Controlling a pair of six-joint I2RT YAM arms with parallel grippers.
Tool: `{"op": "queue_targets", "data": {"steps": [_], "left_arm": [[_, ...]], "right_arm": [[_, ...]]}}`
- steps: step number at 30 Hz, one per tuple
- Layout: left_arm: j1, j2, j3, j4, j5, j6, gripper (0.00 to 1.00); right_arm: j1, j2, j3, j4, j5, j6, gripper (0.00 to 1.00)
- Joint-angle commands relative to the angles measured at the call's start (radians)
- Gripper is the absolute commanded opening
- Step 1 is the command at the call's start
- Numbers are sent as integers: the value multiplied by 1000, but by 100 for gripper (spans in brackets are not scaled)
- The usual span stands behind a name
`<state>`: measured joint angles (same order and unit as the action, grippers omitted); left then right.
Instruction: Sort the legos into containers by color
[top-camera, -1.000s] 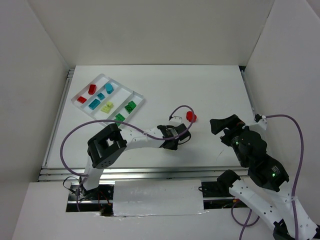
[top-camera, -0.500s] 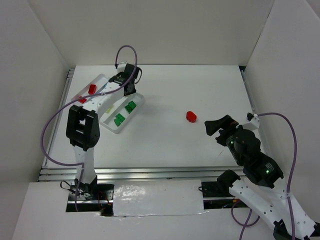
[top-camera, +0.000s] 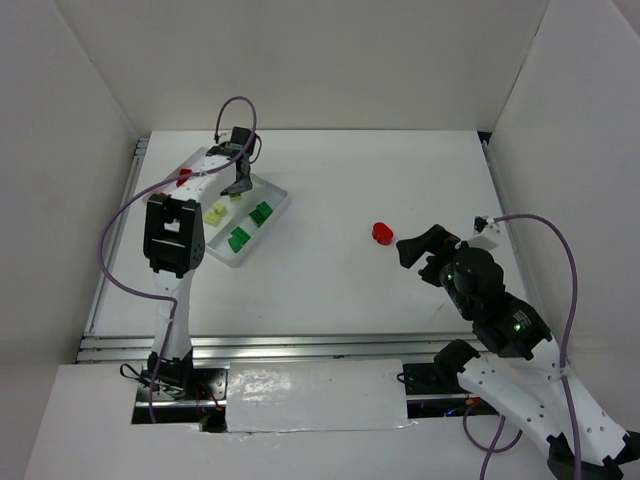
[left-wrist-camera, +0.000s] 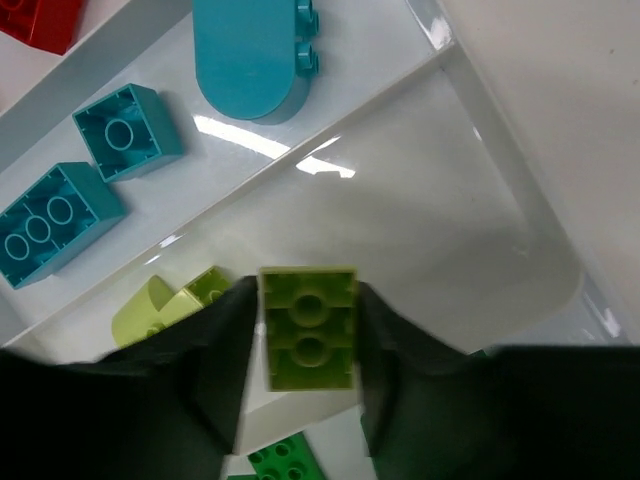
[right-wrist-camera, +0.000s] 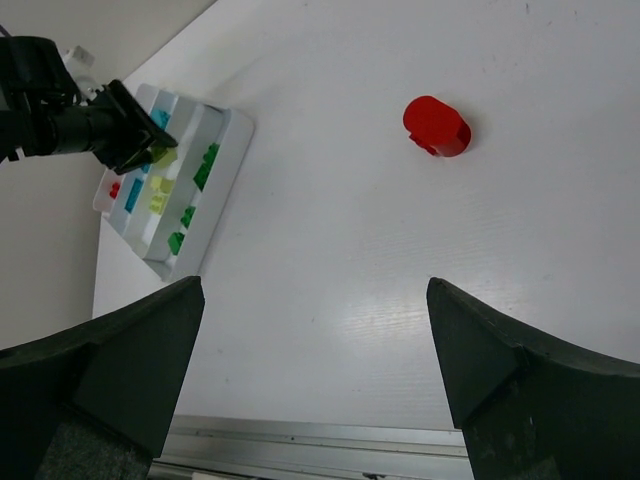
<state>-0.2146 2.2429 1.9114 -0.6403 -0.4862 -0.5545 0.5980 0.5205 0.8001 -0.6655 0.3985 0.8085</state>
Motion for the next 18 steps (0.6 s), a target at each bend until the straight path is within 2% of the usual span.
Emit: {"op": "queue_targets", "data": {"steps": [1, 2, 5, 6, 10, 14, 18], "left_arm": [[-11, -51, -23, 14, 20, -4, 68], [-11, -60, -44, 19, 18, -8, 82], [-11, -98, -58, 7, 5, -25, 92], [-11, -106, -55, -21, -2, -41, 100], [-11, -219, -75, -52, -8, -68, 100], [-11, -383, -187, -44, 11, -91, 99], [-26, -654, -354, 30, 167, -61, 99]], "right_arm": [[-1, 39, -10, 89, -24, -25, 100], [0, 65, -15, 99, -32, -28, 100], [-9, 127, -16, 119, -59, -35, 100], [-21, 183, -13, 122, -69, -38, 100], [-99, 357, 23, 124, -133, -61, 100], [-197, 521, 59, 175, -250, -124, 100], [-248, 694, 138, 201, -291, -222, 100]]}}
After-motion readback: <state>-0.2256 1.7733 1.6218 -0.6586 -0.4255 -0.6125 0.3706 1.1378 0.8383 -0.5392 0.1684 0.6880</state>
